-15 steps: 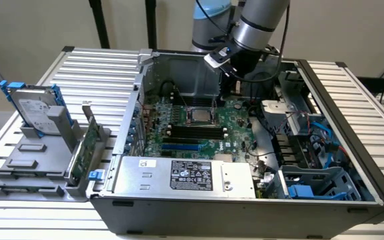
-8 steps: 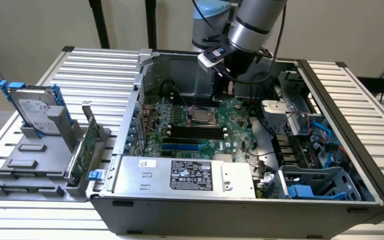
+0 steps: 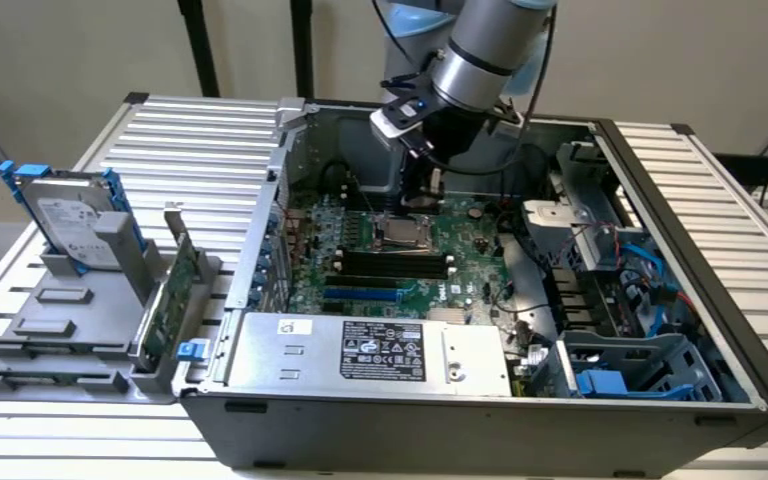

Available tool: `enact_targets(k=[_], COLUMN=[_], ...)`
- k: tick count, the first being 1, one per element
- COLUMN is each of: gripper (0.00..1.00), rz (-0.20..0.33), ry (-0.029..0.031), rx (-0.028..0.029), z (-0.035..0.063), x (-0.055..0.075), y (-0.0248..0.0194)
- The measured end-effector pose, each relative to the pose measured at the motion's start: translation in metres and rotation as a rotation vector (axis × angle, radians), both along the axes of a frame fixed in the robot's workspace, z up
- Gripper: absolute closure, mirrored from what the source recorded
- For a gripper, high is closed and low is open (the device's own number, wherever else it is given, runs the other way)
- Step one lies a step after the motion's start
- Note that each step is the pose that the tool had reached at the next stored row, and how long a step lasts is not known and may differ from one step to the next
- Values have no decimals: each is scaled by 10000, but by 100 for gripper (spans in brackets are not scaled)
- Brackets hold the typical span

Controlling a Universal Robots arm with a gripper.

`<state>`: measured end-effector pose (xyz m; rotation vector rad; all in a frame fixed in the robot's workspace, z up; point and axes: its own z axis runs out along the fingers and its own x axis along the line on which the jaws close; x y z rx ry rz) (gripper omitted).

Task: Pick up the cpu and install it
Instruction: 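Close the cpu cover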

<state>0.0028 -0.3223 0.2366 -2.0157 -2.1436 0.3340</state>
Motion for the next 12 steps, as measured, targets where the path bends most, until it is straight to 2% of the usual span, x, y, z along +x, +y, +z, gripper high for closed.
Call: enact_targets(k=[3,7,12], gripper=[89,89,89], rz=[0,-24,-119], ry=[74,76,75], rx=[-1,2,17], z=[-33,-92,-160], x=[-119,-210,-260], y=[-2,-2,10])
